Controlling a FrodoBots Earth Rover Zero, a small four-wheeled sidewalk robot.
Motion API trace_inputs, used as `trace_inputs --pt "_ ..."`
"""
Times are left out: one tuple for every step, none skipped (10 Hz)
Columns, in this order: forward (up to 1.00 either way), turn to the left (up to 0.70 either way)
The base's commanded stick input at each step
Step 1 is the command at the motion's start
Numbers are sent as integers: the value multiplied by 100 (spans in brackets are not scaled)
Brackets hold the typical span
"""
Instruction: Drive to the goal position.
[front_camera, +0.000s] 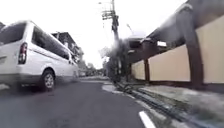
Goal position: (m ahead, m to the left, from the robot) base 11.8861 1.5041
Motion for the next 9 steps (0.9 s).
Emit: trace_inputs --pt "85 0" --pt "85 0" --pt "85 0" --pt "85 0" --pt "85 0" --pt "85 0" --pt "85 0" --pt "85 0" --pt "85 0"
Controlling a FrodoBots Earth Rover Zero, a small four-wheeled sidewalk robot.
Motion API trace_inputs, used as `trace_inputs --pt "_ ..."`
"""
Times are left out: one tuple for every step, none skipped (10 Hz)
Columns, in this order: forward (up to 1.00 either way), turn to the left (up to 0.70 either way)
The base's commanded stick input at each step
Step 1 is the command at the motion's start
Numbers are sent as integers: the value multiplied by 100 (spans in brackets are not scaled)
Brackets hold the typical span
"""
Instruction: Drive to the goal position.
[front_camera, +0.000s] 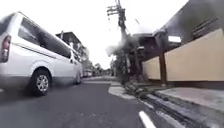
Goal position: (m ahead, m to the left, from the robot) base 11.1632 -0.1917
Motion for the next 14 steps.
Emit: trace_inputs --pt "85 0" --pt "85 0" --pt "85 0" --pt "85 0" --pt "85 0" --pt "85 -2" --pt "85 -6" --pt "85 -9" --pt "85 -13" --pt "85 -16" --pt "85 -19" --pt "85 -23" --pt "85 -26" --pt "85 -30"
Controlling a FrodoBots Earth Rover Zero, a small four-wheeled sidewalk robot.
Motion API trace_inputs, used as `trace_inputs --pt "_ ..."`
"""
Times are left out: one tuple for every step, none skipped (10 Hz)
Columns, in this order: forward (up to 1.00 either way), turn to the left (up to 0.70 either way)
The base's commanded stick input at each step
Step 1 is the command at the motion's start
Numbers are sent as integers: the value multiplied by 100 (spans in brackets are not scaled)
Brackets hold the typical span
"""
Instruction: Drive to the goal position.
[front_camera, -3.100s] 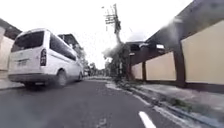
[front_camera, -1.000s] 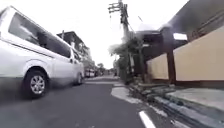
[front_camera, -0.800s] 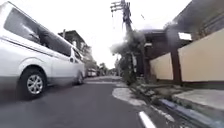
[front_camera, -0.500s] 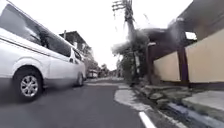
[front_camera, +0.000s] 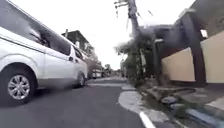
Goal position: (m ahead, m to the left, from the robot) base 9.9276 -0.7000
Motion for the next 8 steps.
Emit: trace_inputs --pt "85 -33" --pt "85 -33" --pt "85 -31" --pt "85 -18" --pt "85 -3" --pt "85 0" --pt "85 0" --pt "85 0"
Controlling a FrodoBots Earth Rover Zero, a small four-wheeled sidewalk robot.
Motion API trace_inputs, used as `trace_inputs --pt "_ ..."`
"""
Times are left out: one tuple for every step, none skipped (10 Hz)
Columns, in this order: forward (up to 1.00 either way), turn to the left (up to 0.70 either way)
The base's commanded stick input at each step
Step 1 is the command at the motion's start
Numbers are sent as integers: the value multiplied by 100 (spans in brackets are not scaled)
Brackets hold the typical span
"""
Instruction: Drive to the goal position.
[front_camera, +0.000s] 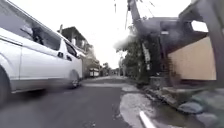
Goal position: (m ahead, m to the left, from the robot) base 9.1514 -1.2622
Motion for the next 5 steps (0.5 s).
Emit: trace_inputs --pt "85 0" --pt "85 0" --pt "85 0" --pt "85 -2" --pt "85 -5"
